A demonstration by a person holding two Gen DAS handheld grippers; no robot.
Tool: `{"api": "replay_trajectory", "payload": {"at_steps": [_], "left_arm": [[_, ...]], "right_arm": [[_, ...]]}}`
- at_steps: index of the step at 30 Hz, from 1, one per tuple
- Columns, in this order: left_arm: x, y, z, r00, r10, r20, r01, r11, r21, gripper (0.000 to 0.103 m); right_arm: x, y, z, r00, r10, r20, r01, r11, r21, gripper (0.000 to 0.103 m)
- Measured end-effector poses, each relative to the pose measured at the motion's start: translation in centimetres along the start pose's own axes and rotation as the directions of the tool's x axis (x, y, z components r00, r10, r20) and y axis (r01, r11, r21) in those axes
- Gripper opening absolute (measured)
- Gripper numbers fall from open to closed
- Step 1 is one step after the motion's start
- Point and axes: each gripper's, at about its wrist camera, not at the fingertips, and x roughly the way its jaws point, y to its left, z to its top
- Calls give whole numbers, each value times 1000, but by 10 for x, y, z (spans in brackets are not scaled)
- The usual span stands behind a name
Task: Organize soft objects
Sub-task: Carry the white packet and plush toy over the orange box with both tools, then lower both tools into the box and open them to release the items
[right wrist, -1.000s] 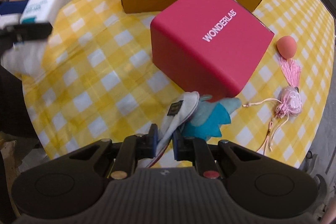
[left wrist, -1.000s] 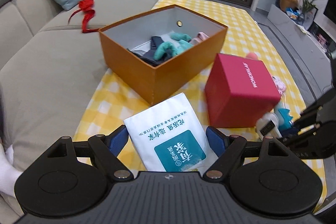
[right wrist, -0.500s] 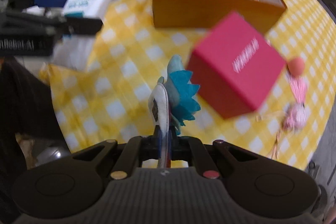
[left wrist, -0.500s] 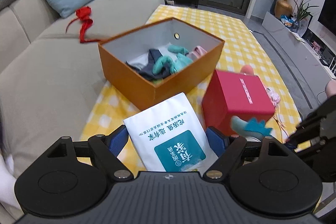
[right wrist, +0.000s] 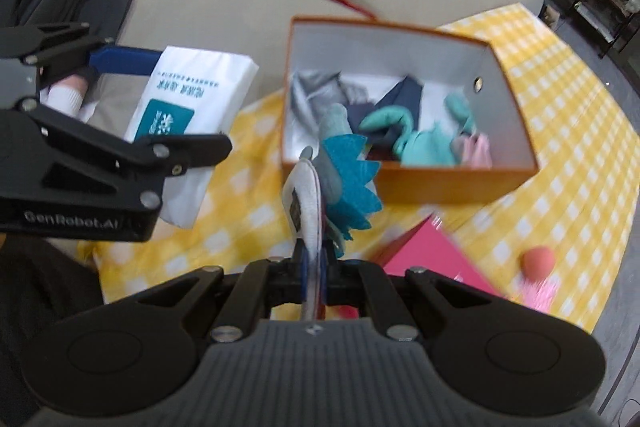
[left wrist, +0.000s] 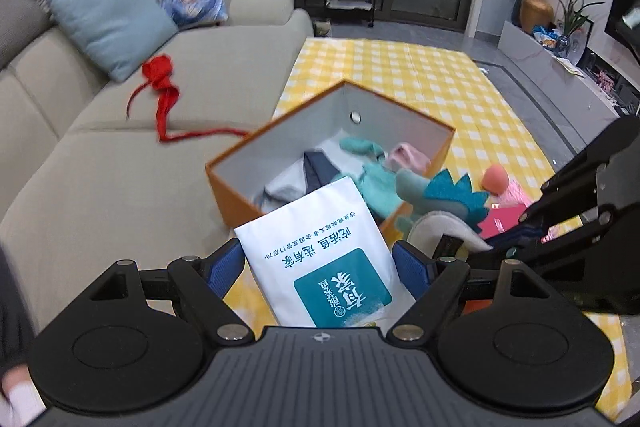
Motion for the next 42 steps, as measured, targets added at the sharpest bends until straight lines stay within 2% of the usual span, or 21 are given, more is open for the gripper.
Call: {"api": "replay_trajectory", "payload": {"at_steps": [8, 18, 26, 33, 42], "left_arm": [[40, 11, 32, 999, -26, -34, 29, 995, 94, 93], [101, 13, 63, 995, -50, -91, 58, 994, 93, 93], [153, 12, 69, 986, -30, -167, 47, 994, 103, 93], [193, 19, 74, 974, -13, -225, 29, 997, 67, 93], [224, 17, 76, 964, 13, -265, 10, 996, 87, 93]], "right_arm": [[6, -38, 44, 999, -33, 40, 30, 998, 60, 3], [40, -75, 76, 998, -46, 40, 40, 992, 120, 3], [89, -106, 94, 999, -42, 13, 40, 985, 166, 3], [124, -126, 104, 999, -36, 2, 35, 982, 187, 3], [168, -144, 113, 1000, -15, -26, 20, 975, 223, 3]]}}
